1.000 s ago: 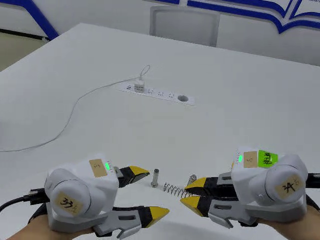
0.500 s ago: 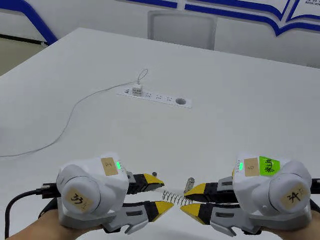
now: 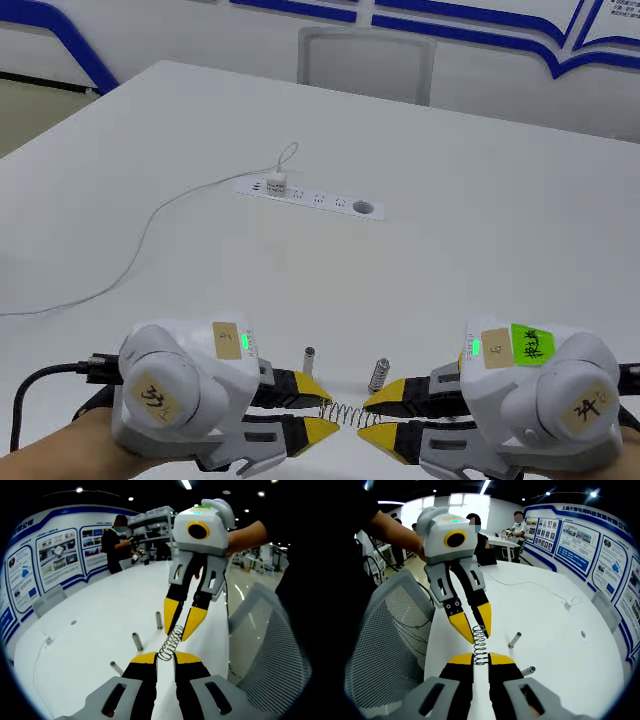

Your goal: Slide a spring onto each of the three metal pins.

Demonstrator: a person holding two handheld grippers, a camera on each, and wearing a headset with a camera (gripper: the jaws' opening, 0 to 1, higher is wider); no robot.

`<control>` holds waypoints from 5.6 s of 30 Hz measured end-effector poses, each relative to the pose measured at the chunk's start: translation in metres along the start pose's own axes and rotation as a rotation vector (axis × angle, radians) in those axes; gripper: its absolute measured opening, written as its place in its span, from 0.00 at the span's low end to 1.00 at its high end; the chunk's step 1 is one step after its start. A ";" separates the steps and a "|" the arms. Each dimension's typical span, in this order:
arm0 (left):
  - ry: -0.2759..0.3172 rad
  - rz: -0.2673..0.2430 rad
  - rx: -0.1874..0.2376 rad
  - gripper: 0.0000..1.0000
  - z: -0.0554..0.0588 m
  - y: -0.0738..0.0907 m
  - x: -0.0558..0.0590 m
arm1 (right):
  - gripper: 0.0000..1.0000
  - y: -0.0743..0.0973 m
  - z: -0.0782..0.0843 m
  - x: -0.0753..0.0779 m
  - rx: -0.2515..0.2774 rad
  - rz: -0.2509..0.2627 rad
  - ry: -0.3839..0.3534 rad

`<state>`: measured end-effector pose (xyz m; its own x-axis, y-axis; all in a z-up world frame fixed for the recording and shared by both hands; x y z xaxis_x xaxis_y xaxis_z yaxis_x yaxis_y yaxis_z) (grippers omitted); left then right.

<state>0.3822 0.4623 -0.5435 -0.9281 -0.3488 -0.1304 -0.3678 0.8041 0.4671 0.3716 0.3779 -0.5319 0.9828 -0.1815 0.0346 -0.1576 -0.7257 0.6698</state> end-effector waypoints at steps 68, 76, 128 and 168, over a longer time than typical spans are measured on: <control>-0.090 0.012 0.075 0.09 -0.010 0.010 0.008 | 0.11 0.010 -0.002 -0.003 0.044 -0.084 -0.089; -0.105 0.016 0.027 0.09 -0.004 0.010 0.012 | 0.11 0.012 -0.013 -0.010 0.089 -0.123 -0.053; 0.008 -0.109 0.082 0.30 0.013 0.023 -0.002 | 0.11 0.006 -0.058 0.012 0.260 -0.060 -0.135; 0.275 -0.224 0.087 0.89 0.046 0.037 -0.022 | 0.11 -0.051 -0.033 0.098 0.117 0.128 -0.280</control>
<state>0.3867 0.5220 -0.5637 -0.7779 -0.6279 0.0244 -0.5748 0.7267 0.3761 0.4790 0.4192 -0.5382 0.8924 -0.4392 -0.1031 -0.3035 -0.7535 0.5831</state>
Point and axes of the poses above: the centre of the closed fingertips' face, and the gripper's own axes: y roughly backward along the fingers, x roughly to its right, z roughly out of its underside, the point moved 5 cm from there along y, roughly backward along the fingers, and after that the axes turned 8 degrees about -z, right-handed, at the moved point
